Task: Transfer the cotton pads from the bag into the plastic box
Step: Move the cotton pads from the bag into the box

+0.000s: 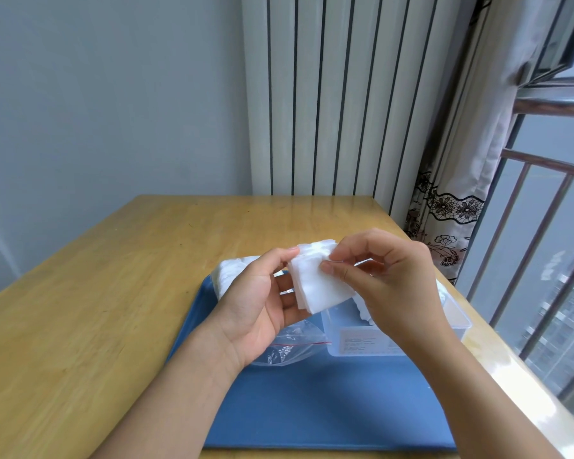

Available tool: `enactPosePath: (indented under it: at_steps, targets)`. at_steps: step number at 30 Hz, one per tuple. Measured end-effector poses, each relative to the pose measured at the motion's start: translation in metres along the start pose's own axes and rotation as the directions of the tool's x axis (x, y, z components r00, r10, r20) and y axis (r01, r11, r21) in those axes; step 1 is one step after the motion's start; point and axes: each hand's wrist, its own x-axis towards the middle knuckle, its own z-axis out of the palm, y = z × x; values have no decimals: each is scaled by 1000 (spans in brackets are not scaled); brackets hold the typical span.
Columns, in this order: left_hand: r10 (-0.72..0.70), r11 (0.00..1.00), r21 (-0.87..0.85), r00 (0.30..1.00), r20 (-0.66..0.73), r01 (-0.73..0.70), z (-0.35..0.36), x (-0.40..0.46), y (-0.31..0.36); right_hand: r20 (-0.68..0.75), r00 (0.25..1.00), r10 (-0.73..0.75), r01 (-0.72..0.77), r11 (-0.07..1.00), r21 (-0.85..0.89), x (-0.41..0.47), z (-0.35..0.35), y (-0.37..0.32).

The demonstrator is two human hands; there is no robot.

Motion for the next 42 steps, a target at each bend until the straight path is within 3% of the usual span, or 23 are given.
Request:
enactPosePath:
  at_steps: [19,26,35,42]
  targets:
    - [79,997,19,997,9,-79,0,3,-2,85,992,94,-93,996,-11,2,-5,-2]
    - [110,992,60,993,48,-112,0,4,-5,83,978,194,-203,972,121,2,-4,-4]
    - [130,991,29,987,94,-133,-1,5,-7,43,976,215,-217,973,78,1,-1,-1]
    - [145,987,50,981,125,-152,-1,4,-9,124,966,226,-235,970,64,1,-3,0]
